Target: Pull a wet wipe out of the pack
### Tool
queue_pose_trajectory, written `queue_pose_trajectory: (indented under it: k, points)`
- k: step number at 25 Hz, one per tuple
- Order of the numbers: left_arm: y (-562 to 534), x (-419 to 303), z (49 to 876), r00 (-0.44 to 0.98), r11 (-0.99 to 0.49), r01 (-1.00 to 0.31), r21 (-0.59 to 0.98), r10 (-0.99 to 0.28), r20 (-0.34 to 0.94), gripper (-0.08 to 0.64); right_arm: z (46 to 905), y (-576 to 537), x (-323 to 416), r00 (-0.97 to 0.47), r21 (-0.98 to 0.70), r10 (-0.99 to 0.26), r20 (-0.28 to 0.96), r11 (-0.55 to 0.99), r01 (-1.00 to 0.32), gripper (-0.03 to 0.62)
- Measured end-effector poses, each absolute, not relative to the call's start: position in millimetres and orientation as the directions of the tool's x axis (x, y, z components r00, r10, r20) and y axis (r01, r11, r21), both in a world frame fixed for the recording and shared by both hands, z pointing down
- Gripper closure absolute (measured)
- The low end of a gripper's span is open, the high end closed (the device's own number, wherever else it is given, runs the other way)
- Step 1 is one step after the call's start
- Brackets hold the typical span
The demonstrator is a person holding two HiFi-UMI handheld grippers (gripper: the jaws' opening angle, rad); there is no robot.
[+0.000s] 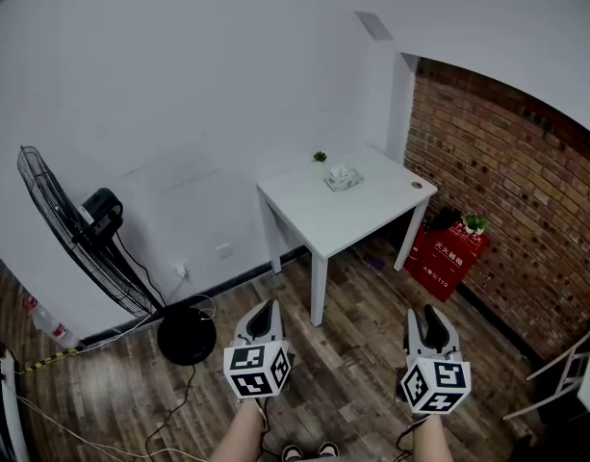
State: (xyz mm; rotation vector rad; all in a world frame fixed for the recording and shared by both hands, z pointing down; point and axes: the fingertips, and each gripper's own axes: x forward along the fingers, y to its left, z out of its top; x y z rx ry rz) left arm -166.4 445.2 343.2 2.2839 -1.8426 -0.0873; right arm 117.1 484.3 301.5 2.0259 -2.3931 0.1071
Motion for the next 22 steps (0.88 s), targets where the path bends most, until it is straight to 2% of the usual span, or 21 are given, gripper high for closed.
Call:
queue_pose_trajectory:
  k: [22]
  points:
    - [347.9,-123.6,350.4,0.176,-0.159,-0.974,0.161,-0.98,0.094,0.56,337.2,380.2,171.5,-0.195,-0.128,-0.976,0.091,0.183,-0.975,0.46]
